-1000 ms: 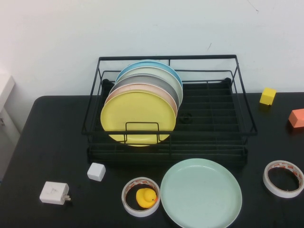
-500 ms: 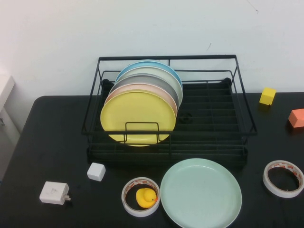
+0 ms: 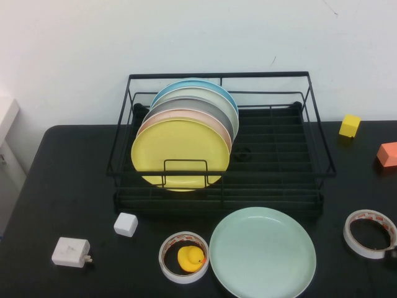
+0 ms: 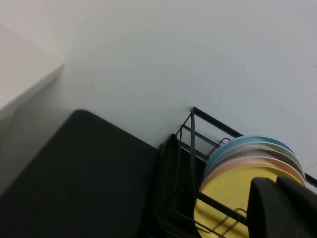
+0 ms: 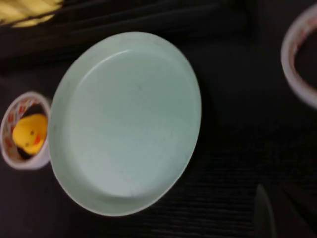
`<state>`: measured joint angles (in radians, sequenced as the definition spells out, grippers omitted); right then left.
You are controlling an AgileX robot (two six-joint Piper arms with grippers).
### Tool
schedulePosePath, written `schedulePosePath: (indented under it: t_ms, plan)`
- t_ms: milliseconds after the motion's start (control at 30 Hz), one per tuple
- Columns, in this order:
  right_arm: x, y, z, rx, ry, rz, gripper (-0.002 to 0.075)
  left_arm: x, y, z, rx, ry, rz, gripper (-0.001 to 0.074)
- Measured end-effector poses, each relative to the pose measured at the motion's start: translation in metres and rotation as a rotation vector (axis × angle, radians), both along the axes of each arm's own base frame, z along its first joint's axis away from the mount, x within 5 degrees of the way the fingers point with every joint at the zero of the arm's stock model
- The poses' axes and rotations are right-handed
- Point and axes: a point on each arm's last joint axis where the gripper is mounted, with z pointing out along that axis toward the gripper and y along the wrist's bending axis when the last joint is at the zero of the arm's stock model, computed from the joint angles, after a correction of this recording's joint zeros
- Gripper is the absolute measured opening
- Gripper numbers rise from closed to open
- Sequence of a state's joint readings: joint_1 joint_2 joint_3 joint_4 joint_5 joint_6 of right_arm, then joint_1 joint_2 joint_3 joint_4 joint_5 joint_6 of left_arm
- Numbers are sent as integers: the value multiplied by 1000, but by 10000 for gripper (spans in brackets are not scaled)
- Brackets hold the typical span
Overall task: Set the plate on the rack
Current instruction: Pick up the plate from the table
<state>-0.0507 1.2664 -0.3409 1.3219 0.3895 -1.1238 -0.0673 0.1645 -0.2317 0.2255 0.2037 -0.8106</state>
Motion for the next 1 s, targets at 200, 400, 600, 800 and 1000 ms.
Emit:
schedulePosePath:
  t_ms: [200,400,600,800,1000]
  plan:
    - [22,12,-39,94,84,64,-2,-1,-4,-7,-96,79,-40,-2]
    - [33,30,-56,107,109,188,-2,4,-11,-11,-70,156,-145,-2]
    - [56,48,-51,158,60,275,-1,18,-21,-18,-40,264,-217,-2]
    - [72,48,-46,87,9,334,169,26,-24,-24,-25,326,-225,-2]
    - [80,45,-54,6,12,363,406,27,-25,-23,-18,321,-228,-2]
